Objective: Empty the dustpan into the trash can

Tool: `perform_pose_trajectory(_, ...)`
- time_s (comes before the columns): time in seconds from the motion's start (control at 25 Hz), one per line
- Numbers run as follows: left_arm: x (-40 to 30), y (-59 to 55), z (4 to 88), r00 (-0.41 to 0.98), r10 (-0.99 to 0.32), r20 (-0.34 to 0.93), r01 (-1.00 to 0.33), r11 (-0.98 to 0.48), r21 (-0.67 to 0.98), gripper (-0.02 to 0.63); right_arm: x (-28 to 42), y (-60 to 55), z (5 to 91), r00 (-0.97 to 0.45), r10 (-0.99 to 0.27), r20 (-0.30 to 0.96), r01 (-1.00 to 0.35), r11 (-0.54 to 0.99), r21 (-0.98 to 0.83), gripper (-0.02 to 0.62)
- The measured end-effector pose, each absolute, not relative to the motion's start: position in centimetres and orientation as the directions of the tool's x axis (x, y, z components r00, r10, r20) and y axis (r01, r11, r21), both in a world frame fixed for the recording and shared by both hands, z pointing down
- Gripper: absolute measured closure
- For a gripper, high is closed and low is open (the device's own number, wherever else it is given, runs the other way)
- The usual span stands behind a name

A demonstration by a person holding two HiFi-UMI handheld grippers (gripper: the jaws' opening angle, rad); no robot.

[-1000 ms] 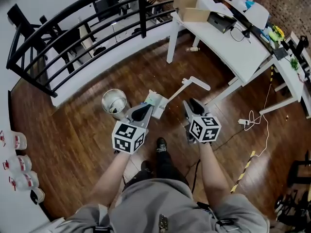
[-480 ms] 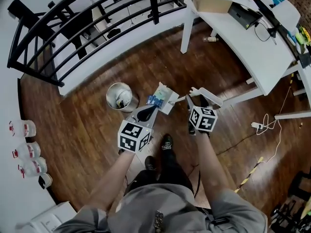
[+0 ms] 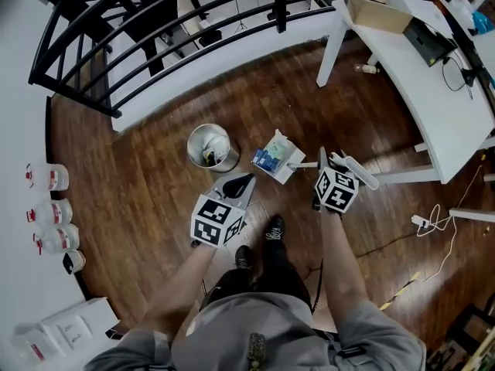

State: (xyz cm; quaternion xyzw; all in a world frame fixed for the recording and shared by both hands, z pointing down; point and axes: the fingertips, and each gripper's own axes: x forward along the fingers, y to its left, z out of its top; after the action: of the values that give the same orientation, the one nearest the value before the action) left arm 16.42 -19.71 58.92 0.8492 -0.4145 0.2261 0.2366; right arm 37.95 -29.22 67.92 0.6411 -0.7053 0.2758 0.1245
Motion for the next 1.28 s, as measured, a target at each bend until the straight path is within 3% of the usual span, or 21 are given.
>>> perform_pose_trajectory(0.32,13.6,-21.5,58.3,0.516,-0.633,0.577,-0.841,-0.502,0.203,0.603,38.5,-32.0,64.7,-0.14,-0.876,0.462,-0.978,0.05,-0.201,0.407)
perform_pose_trajectory(0.64,10.9,-21.7,56.6,0.468,-0.672,0.574,-0.871,-0.46,0.171,0.603,37.1,-35.0,55.6,-0.209,-0.911,0.356,-0.972,0.153,-0.179,0.408)
perform_pose_trajectory(1.28,1.4,-20.1,51.4,0.291,-0.81,0.509,-0.956,-0.265,0.125,0.603,26.3,-38.9,34.2,-0.428,-0.89,0.16,-0.901,0.405,-0.154,0.405)
